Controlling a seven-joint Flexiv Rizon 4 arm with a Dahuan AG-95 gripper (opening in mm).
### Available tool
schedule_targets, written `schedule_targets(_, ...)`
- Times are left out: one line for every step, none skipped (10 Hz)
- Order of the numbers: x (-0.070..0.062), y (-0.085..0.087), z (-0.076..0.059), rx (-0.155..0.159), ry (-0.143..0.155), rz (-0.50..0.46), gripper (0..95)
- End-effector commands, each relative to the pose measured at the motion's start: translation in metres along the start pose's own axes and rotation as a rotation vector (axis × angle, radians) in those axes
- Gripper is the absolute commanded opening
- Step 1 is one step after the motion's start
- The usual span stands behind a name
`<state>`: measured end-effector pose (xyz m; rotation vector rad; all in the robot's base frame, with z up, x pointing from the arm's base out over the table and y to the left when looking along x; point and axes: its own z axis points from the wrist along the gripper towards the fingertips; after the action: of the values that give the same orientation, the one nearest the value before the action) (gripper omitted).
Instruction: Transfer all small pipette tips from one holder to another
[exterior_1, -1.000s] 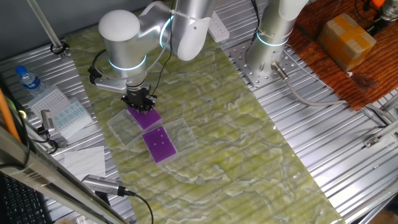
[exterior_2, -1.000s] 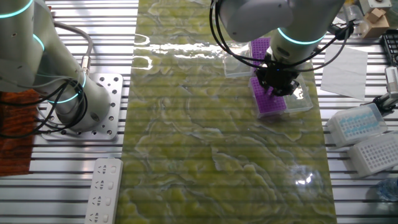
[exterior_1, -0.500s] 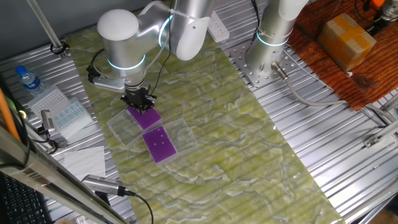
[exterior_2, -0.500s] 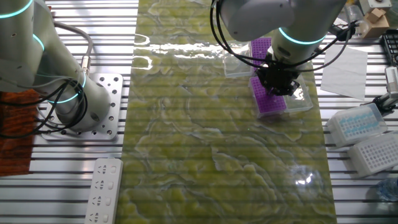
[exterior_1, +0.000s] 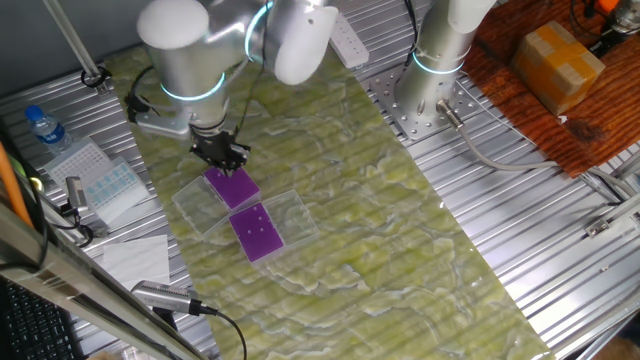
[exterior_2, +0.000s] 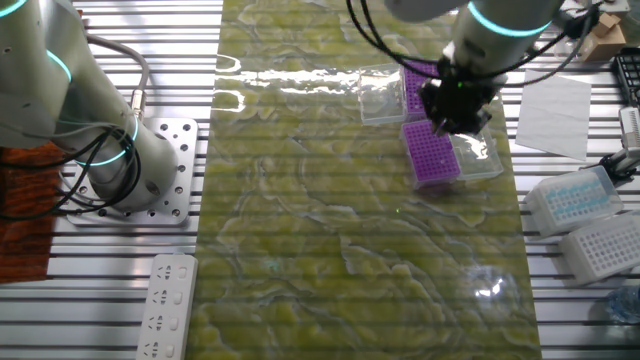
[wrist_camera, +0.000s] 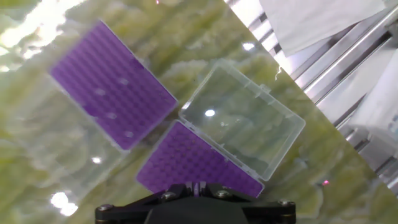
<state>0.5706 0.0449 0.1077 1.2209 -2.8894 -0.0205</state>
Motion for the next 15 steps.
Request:
schedule_targets(-0.020, 0.021, -0.006, -0.003, -0.004, 0.088, 0.0)
schedule_targets(-0.029, 0.027, -0.004, 0.000, -0.004, 0.113, 0.0)
schedule_targets(-0.029, 0.027, -0.004, 0.000, -0.004, 0.113, 0.0)
schedule_targets(-0.037, 0.032, -0.001, 0.000, -0.005, 0.137, 0.0)
schedule_targets(-0.046, 0.039, 0.004, 0.004, -0.003, 0.161, 0.0)
schedule_targets(-0.053, 0.043, 0.010, 0.008, -0.009, 0.174, 0.0)
schedule_targets(-0.056, 0.043, 0.013, 0.010, -0.013, 0.179, 0.0)
schedule_targets(-0.059, 0.044, 0.016, 0.013, -0.015, 0.185, 0.0)
schedule_targets(-0.059, 0.044, 0.016, 0.013, -0.015, 0.185, 0.0)
schedule_targets(-0.065, 0.047, 0.023, 0.022, -0.022, 0.203, 0.0)
schedule_targets(-0.066, 0.048, 0.025, 0.027, -0.025, 0.204, 0.0)
schedule_targets(-0.066, 0.048, 0.025, 0.027, -0.025, 0.204, 0.0)
schedule_targets(-0.066, 0.048, 0.028, 0.031, -0.026, 0.204, 0.0)
schedule_targets(-0.066, 0.048, 0.029, 0.032, -0.026, 0.201, 0.0)
schedule_targets(-0.066, 0.048, 0.030, 0.032, -0.026, 0.201, 0.0)
